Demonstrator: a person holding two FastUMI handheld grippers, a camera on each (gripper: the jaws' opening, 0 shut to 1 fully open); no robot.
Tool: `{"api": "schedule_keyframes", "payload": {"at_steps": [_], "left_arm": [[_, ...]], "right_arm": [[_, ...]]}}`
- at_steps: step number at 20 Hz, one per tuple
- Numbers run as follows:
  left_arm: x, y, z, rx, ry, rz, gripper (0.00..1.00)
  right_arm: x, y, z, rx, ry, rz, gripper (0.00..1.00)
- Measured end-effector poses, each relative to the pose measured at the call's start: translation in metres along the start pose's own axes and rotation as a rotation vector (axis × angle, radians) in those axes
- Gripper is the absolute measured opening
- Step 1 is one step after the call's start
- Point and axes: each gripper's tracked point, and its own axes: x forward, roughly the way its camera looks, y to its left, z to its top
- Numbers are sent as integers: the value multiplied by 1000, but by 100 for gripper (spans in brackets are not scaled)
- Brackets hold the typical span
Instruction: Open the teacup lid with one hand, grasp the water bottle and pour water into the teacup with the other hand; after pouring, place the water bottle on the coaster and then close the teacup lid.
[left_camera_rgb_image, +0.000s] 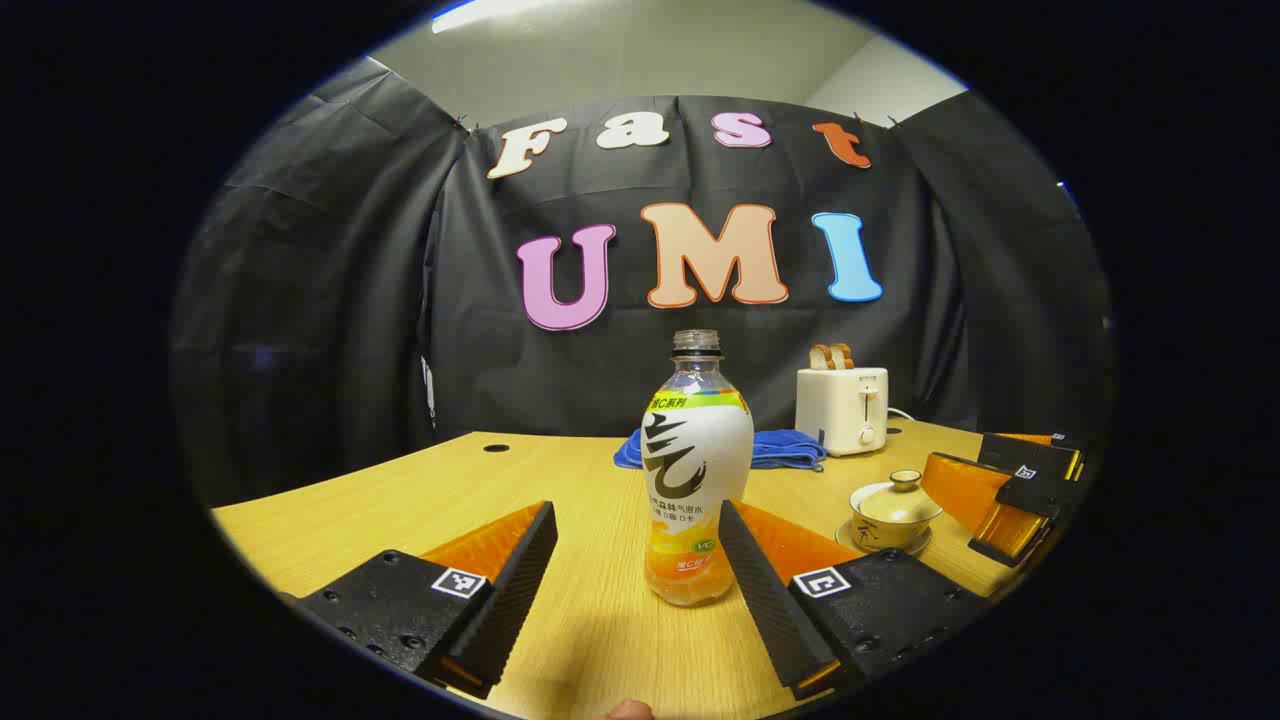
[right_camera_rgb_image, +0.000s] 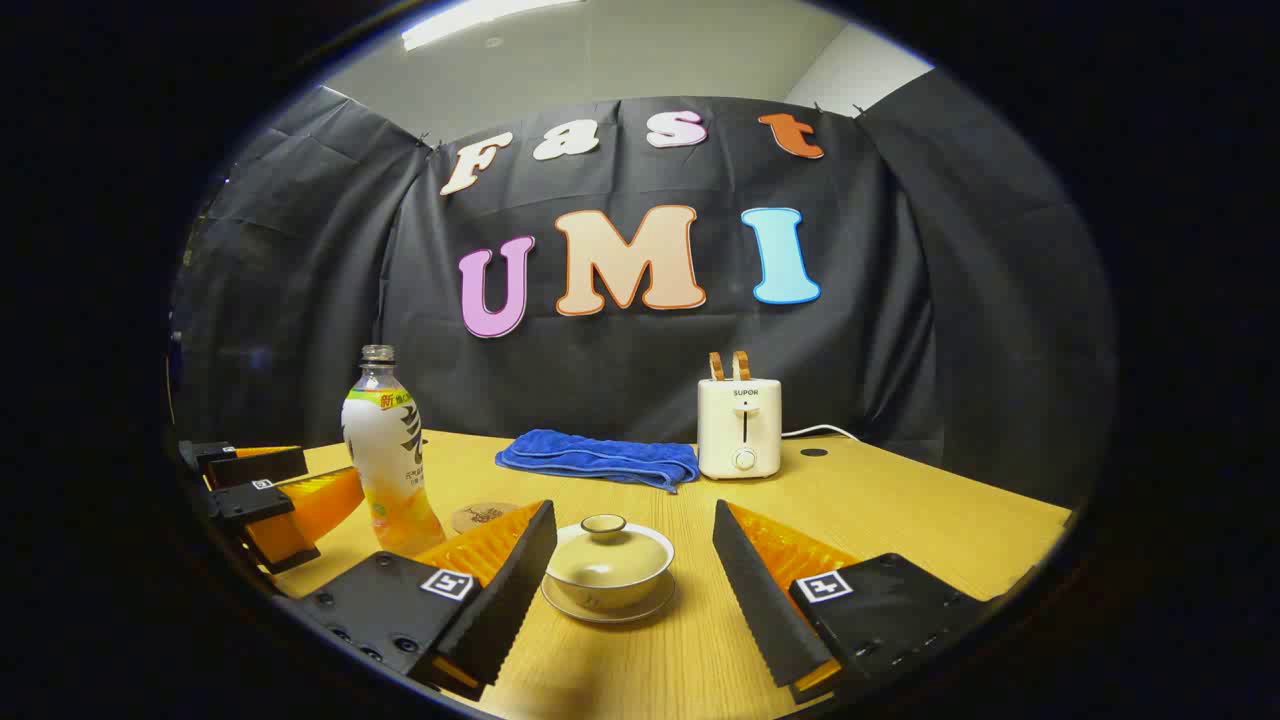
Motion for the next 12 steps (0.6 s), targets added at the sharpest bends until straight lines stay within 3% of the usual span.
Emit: {"api": "schedule_keyframes", "payload": {"at_steps": [12], "left_arm": [[-1, -2, 0, 0, -2, -6, 95]], "right_arm": [[2, 0, -1, 1, -1, 0, 100]]}}
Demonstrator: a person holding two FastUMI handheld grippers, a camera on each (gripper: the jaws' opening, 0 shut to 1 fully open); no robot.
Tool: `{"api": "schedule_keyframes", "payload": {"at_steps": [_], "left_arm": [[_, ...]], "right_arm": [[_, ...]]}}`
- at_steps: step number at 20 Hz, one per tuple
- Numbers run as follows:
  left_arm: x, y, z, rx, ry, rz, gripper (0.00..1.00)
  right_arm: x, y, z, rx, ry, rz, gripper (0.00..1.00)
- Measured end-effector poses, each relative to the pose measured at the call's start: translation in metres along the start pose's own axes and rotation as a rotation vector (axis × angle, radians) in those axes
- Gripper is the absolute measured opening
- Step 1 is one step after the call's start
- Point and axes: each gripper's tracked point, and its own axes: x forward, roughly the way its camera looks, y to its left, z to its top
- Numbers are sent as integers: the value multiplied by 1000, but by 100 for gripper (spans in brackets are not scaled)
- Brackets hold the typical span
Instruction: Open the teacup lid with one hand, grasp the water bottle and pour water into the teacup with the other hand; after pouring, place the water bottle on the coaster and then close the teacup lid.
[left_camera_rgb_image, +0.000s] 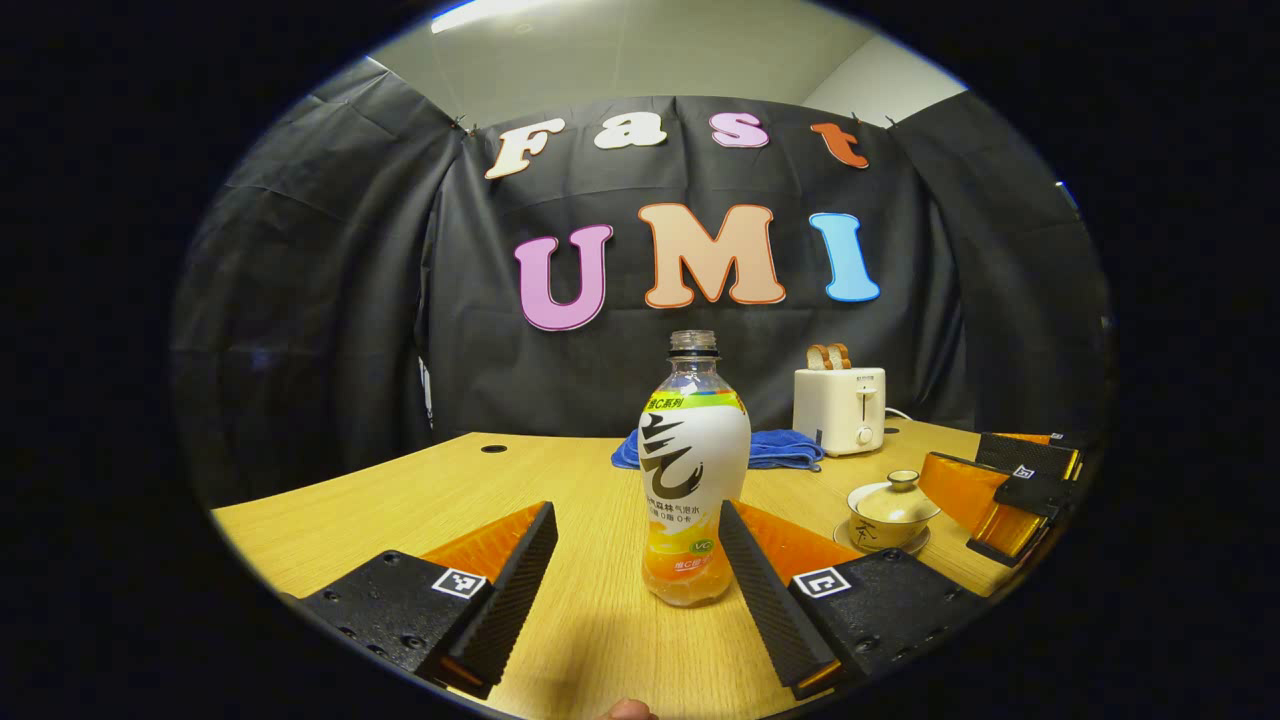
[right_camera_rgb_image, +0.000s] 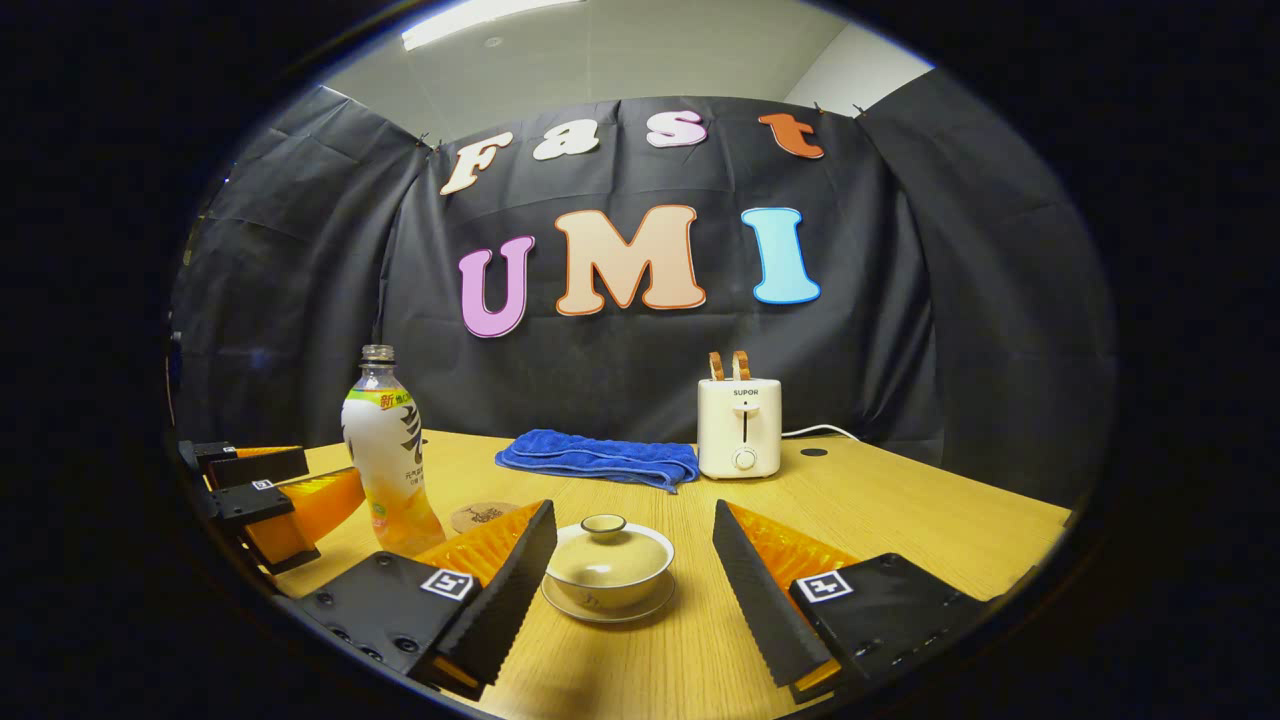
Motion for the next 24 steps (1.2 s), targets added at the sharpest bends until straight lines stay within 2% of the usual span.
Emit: {"api": "schedule_keyframes", "payload": {"at_steps": [6, 7, 9, 11, 15, 17, 19, 20, 22, 23, 24], "left_arm": [[0, 1, 0, 0, 0, 8, 95], [0, 1, 0, 0, -1, 8, 95], [0, 1, 0, 1, -1, 8, 95], [-1, 1, 0, -1, 0, 8, 95], [0, 2, 0, -2, 1, 12, 95], [0, 2, 0, -2, 1, 12, 95], [-1, 2, 0, -2, 1, 12, 95], [-1, 2, -1, -2, 1, 13, 95], [-1, 2, -1, -2, 1, 12, 95], [-1, 2, 0, -2, 1, 13, 95], [-1, 2, -1, -3, 2, 12, 95]], "right_arm": [[1, 0, 0, 0, -1, 0, 100], [1, 0, 0, 0, -1, 0, 97], [1, 0, 0, 0, -1, 0, 100], [1, 2, 1, 1, 1, 8, 97], [8, 4, -11, -2, 67, 20, 100], [12, 4, -14, -10, 89, 23, 97], [17, 6, -15, -38, 106, 27, 100], [20, 8, -17, -55, 112, 30, 97], [25, 13, -19, -82, 126, 41, 100], [28, 16, -20, -87, 134, 49, 97], [30, 19, -21, -88, 143, 58, 100]]}}
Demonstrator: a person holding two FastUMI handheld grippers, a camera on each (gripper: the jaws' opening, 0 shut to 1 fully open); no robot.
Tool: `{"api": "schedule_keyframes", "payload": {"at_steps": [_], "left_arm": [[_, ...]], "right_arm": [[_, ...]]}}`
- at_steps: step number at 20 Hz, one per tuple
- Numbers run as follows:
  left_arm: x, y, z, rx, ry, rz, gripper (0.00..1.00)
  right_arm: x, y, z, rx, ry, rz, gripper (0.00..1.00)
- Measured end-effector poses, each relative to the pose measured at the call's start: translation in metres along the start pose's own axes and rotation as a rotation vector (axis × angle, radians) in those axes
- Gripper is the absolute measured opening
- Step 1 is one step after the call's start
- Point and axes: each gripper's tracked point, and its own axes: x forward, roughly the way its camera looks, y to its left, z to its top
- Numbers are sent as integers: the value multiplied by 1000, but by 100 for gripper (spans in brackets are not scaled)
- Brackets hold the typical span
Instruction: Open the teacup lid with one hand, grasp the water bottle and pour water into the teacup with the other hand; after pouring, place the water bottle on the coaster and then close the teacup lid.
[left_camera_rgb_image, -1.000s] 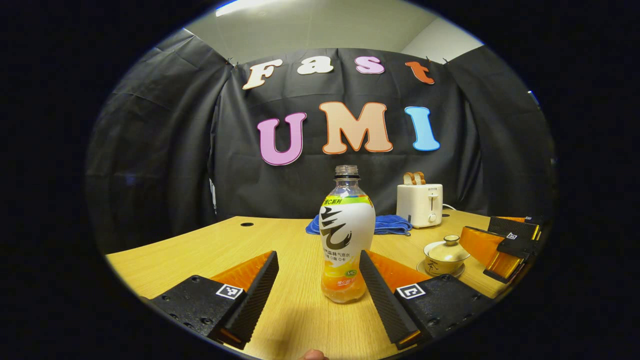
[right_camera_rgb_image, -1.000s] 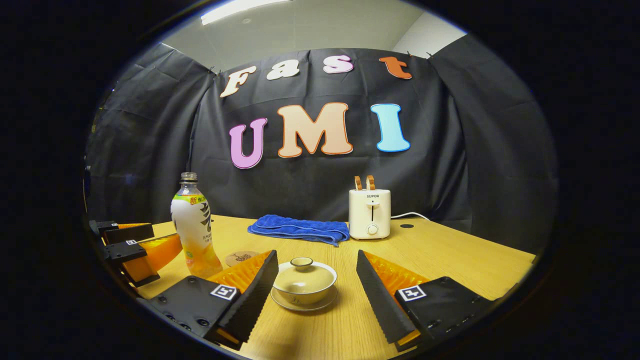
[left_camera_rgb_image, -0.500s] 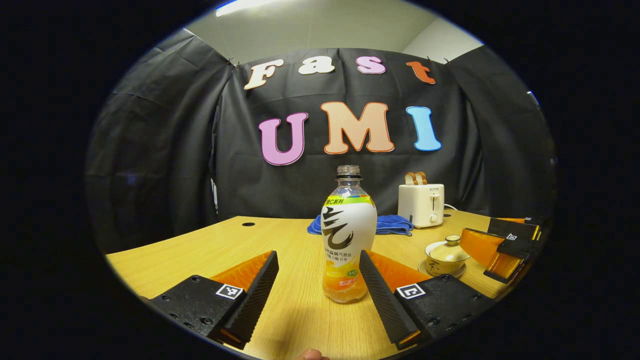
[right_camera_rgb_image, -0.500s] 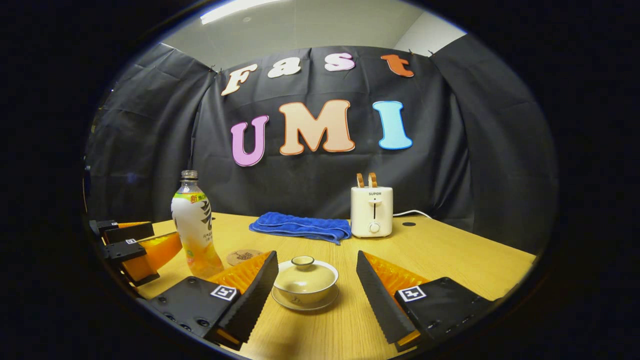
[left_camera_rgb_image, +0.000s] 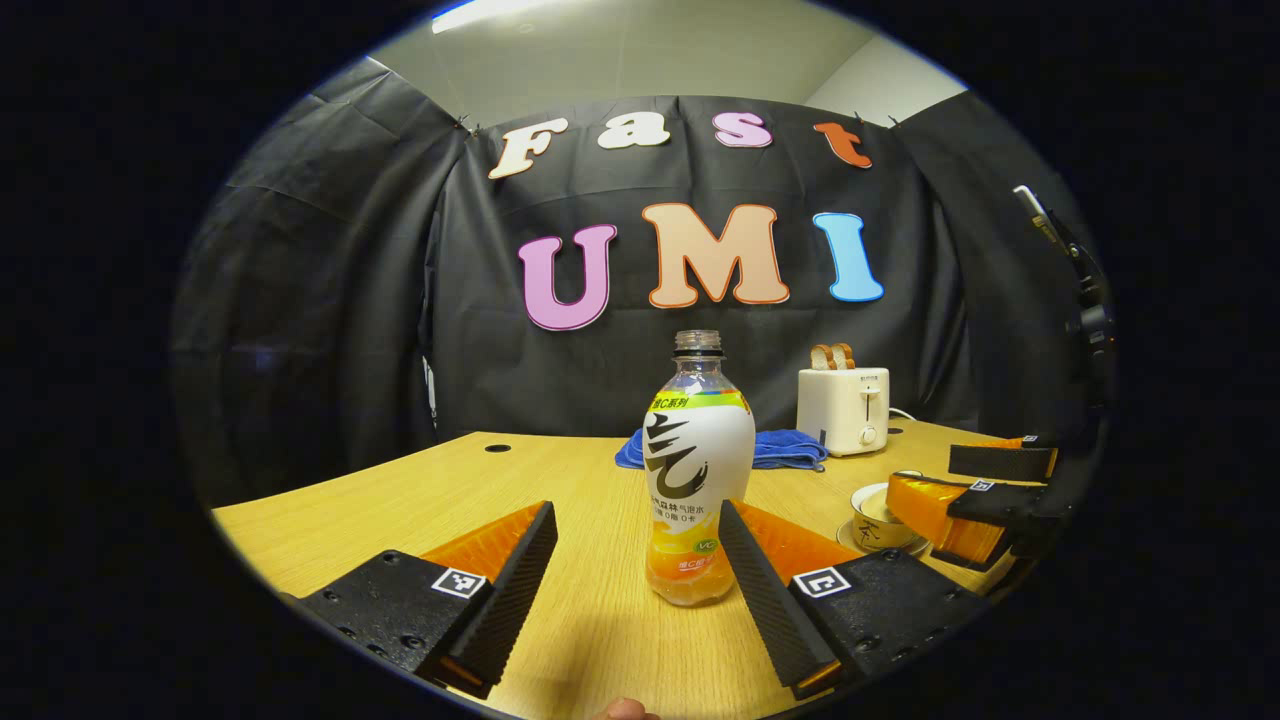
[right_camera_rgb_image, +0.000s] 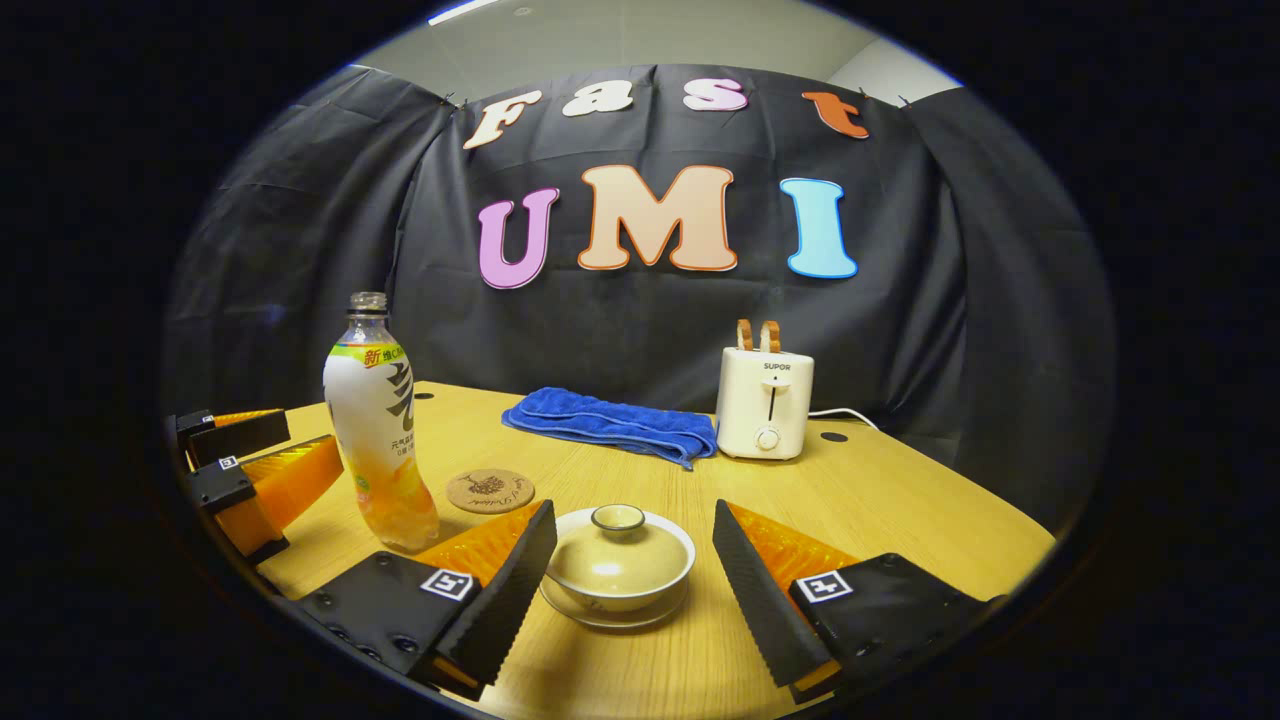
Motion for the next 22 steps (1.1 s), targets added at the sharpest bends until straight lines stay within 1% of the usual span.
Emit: {"api": "schedule_keyframes", "payload": {"at_steps": [1, 2, 4, 5, 6, 8, 9, 12, 14, 15, 18, 19, 21, 22], "left_arm": [[0, 0, 0, 0, 0, 0, 95], [0, 0, 0, 0, 0, 0, 95], [0, 0, 0, -1, 0, 0, 95], [0, 0, 0, -1, 0, 0, 95], [0, 0, 0, -1, 0, 0, 95], [0, 0, 0, -1, 0, -1, 95], [0, -1, 0, -1, 0, -3, 95], [-1, -1, 0, -1, 0, -4, 95], [-1, -1, 0, -2, 1, -4, 95], [-1, -1, 0, -2, 0, -4, 95], [0, -1, 0, -2, 1, -3, 95], [-1, -1, 0, -2, 1, -4, 95], [-1, -1, 0, -3, 2, -3, 95], [-1, -1, 0, -3, 2, -3, 95]], "right_arm": [[3, 2, 0, 1, 5, 1, 100], [5, 1, 0, 4, 9, 0, 97], [12, 2, -1, 11, 24, 1, 97], [16, 3, -2, 13, 36, 4, 99], [17, 3, -4, 15, 46, 5, 95], [20, 5, -7, 16, 64, 12, 82], [22, 7, -8, 16, 70, 13, 81], [25, 7, -6, 7, 67, 13, 72], [25, 10, -6, -7, 61, 23, 70], [24, 11, -1, -14, 47, 18, 63], [25, 13, -4, -41, 45, 30, 41], [24, 12, -3, -45, 47, 34, 42], [25, 11, -4, -28, 51, 39, 33], [27, 11, -2, -25, 50, 45, 32]]}}
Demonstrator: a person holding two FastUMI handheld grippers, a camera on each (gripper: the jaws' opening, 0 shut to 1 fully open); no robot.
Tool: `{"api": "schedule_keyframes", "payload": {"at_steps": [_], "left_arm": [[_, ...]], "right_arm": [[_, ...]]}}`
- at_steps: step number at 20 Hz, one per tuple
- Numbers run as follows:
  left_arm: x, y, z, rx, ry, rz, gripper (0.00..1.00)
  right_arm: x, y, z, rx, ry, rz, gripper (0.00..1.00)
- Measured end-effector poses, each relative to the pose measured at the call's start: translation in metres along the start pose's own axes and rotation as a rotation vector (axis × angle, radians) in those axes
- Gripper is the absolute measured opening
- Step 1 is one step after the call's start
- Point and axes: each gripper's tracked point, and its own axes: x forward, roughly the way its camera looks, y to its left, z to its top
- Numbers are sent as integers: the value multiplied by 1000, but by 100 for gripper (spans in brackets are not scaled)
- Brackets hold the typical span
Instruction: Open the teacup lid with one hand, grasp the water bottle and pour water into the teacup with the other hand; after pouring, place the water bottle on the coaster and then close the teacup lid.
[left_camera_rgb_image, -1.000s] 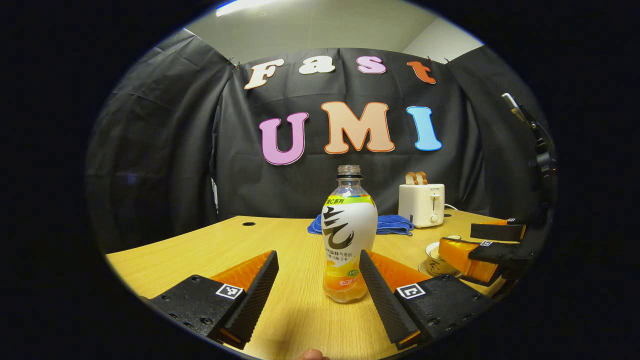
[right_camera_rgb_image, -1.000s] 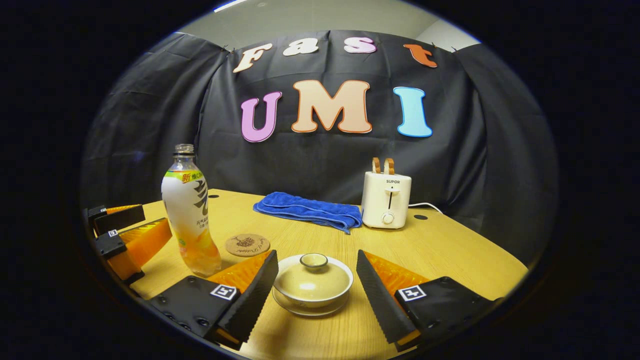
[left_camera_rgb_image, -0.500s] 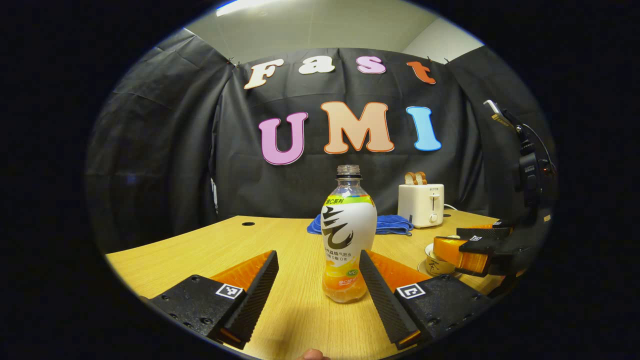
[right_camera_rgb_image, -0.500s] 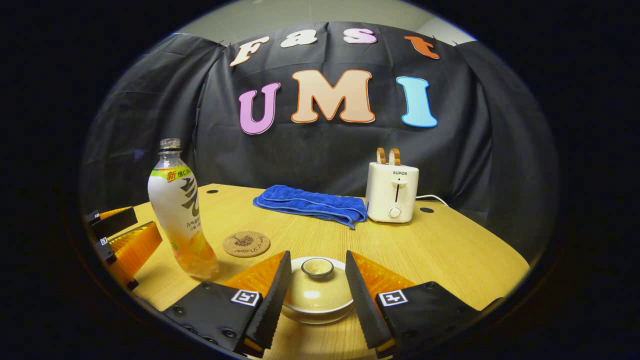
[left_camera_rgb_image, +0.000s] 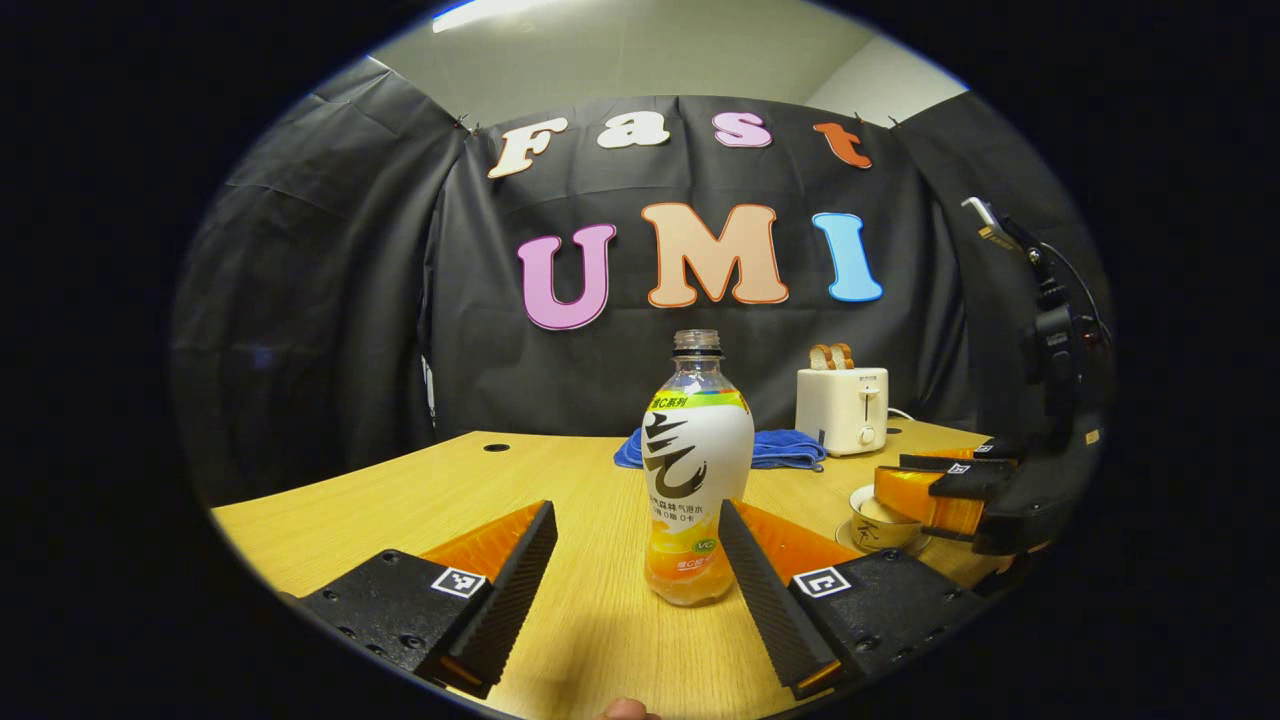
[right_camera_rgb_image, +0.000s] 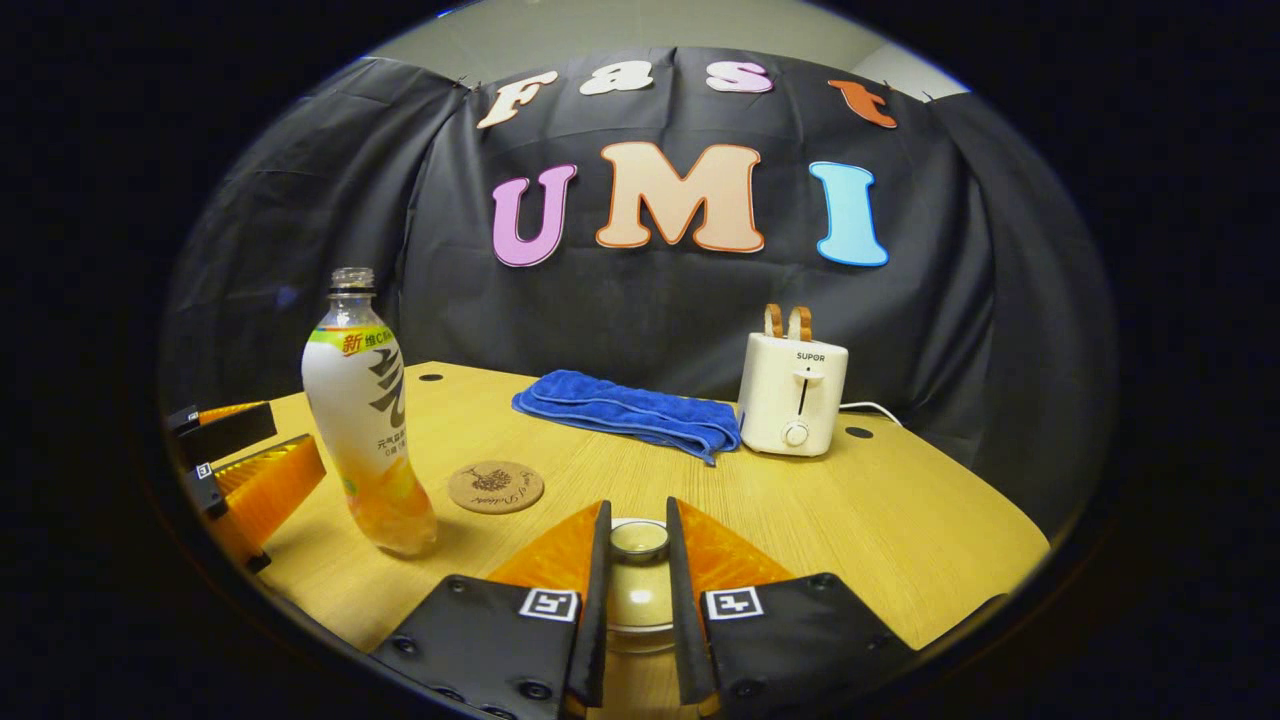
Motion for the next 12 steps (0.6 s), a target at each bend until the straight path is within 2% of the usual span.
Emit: {"api": "schedule_keyframes", "payload": {"at_steps": [3, 7, 12], "left_arm": [[0, 2, -1, -3, 4, 8, 95], [0, 3, -1, -2, 7, 20, 95], [0, -5, -1, 0, 5, -26, 95]], "right_arm": [[-3, 2, 2, 11, 2, 24, 32], [-7, 4, 24, 41, -52, 48, 31], [-24, -1, 51, 65, -105, 70, 31]]}}
